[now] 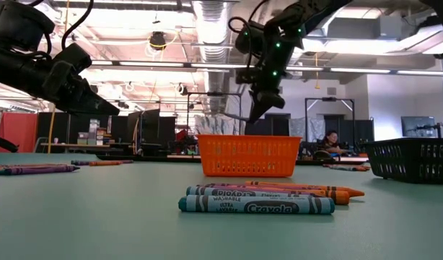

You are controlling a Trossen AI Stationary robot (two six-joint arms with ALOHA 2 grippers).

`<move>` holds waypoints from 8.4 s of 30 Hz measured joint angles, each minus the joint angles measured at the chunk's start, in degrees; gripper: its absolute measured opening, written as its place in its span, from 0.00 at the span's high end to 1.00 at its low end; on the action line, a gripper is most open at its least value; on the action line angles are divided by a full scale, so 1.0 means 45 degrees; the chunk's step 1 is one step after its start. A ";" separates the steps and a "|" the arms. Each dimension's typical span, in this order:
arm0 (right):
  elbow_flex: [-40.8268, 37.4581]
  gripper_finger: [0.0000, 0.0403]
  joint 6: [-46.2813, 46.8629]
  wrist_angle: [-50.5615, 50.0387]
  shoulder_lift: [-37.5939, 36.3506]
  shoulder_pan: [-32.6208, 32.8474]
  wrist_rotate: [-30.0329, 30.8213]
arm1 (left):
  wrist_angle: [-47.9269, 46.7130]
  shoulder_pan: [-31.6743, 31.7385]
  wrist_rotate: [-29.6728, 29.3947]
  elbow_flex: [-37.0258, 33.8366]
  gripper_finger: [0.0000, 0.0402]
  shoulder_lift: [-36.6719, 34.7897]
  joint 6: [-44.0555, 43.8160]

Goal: Sort crayons
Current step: Put the green crayon into the blue bin, then put the violet crayon into the black bin

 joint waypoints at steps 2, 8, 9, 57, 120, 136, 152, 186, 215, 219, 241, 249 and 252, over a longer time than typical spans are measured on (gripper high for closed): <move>0.0000 0.94 -0.0058 0.0009 0.0000 -0.0148 -0.0107 | 0.0000 -0.0002 0.0004 0.0000 0.96 -0.0002 0.0000; 0.0000 0.88 -0.0078 0.0099 0.0000 -0.0304 -0.0130 | 0.0000 0.0002 0.0002 0.0000 0.96 0.0003 0.0000; 0.0000 0.88 -0.0083 0.0099 0.0000 -0.0348 -0.0132 | 0.0000 0.0002 0.0000 0.0000 0.96 0.0003 0.0000; 0.3008 0.85 0.7551 1.4981 0.6731 0.9032 -0.4298 | 0.0005 0.0002 0.0043 -0.0005 0.96 0.0110 0.0000; 0.8393 0.60 0.8019 0.8980 1.0433 0.9945 -0.2707 | -0.0004 -0.0001 0.0054 -0.0005 0.96 0.0106 0.0000; 0.8408 0.70 0.8378 0.7543 1.0427 0.9637 -0.2701 | -0.0008 0.0002 0.0053 -0.0005 0.96 0.0105 0.0000; 0.8432 0.94 0.8364 0.6689 1.0373 0.9621 -0.2668 | -0.0010 0.0002 0.0052 -0.0005 0.96 0.0105 0.0000; 0.8383 0.99 0.7343 0.1120 0.7202 0.9398 -0.3426 | 0.0000 -0.0001 0.0053 -0.0005 0.96 0.0255 0.0000; 0.5825 0.99 1.2839 -0.9898 0.0353 1.0256 0.2905 | -0.0005 0.0002 0.0048 -0.0005 0.96 0.0250 0.0000; 0.1876 0.99 1.5566 -0.9848 -0.2589 1.0511 0.3623 | -0.0005 0.0000 0.0048 -0.0005 0.96 0.0250 0.0000; -0.7946 0.98 2.0363 -0.6968 -0.9495 1.0515 -0.0778 | -0.0005 0.0002 0.0048 -0.0005 0.96 0.0250 0.0000; -0.7946 0.98 2.0492 -0.7115 -0.9374 1.0461 -0.0749 | -0.0005 0.0001 0.0048 -0.0005 0.96 0.0250 0.0000; -0.7946 0.98 2.0492 -0.7164 -0.9374 1.0457 -0.0744 | -0.0005 -0.0003 0.0048 -0.0005 0.96 0.0250 0.0000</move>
